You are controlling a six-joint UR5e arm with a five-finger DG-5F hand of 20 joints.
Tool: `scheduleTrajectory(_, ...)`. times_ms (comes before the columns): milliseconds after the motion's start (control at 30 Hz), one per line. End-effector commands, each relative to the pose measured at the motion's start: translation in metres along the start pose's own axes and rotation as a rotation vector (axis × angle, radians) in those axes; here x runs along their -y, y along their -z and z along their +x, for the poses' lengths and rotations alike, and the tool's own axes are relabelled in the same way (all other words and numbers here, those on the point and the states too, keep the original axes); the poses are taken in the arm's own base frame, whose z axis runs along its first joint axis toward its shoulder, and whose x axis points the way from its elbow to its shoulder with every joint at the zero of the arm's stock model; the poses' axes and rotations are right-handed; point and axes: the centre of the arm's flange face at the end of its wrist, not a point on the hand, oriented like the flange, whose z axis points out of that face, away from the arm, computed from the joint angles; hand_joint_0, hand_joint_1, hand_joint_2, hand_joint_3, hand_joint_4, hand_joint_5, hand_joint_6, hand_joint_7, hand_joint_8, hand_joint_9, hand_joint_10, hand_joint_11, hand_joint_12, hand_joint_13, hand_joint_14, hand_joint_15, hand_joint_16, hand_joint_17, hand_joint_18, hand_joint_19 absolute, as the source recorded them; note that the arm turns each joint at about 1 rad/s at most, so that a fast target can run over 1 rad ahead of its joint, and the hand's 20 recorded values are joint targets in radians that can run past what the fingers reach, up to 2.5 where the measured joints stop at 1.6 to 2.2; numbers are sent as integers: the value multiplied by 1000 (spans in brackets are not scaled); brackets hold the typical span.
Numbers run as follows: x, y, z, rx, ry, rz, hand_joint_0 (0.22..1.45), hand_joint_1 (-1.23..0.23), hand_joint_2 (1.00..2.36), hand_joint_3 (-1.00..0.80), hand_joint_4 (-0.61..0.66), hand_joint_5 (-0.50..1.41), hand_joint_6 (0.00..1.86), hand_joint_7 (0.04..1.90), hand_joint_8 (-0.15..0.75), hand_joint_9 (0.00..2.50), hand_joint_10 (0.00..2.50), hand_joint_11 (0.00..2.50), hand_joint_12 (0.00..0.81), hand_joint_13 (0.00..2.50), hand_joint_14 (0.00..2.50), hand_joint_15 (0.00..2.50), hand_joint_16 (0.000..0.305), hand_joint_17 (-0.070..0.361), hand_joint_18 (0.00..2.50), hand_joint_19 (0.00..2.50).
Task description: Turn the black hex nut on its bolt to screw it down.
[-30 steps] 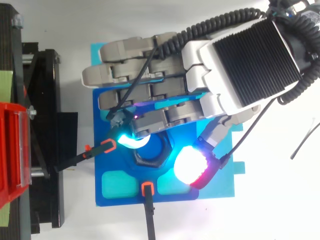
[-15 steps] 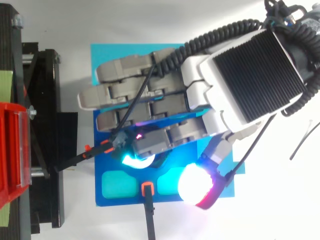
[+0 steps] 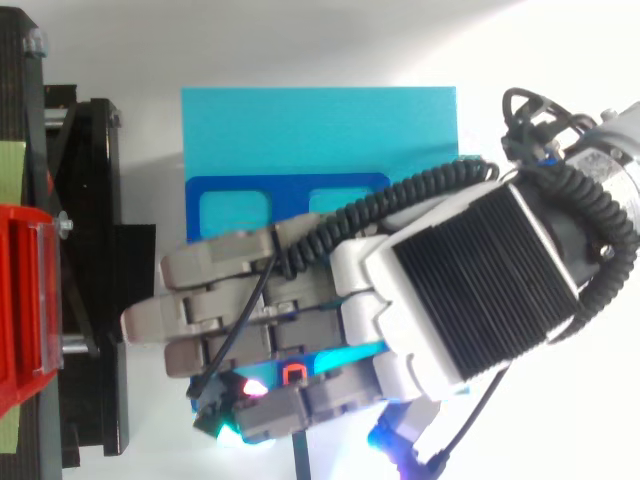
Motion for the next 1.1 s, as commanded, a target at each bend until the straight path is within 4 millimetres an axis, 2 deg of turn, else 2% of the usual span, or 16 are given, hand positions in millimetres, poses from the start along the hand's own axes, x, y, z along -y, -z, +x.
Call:
scheduleTrajectory(0,-12,-9,5,-3,-8,8,521,-448,1000,-500,262,-111,501,1124,309,488,5,211,363,152,0,0,52,118,88,72)
scheduleTrajectory(200,-21,-14,9,-14,-16,14,520,-449,1000,-500,264,-112,501,1122,311,490,7,210,363,153,0,0,52,117,87,77)
scheduleTrajectory(333,-19,-15,39,-39,-32,21,520,-449,1000,-500,265,-112,501,1123,311,490,5,210,363,154,0,0,52,116,89,77)
scheduleTrajectory(367,-14,-16,56,-43,-38,22,521,-448,1000,-500,265,-112,501,1122,309,485,5,205,363,154,0,0,52,116,89,81)
scheduleTrajectory(500,-15,-30,44,-11,-36,8,521,-448,1000,-500,267,-112,501,1126,310,487,5,209,363,155,0,0,52,117,78,83)
scheduleTrajectory(700,-13,-34,33,-17,-38,4,520,-448,1000,-500,265,-112,500,1122,311,488,5,205,364,154,0,0,52,116,78,79)
scheduleTrajectory(833,-11,-33,33,-16,-35,6,520,-448,1000,-500,267,-113,501,1120,310,489,7,209,364,154,0,0,51,116,80,78)
scheduleTrajectory(1067,4,-18,31,-42,-30,2,520,-448,1000,-500,271,-113,501,1120,311,489,5,209,363,154,0,0,51,116,79,83)
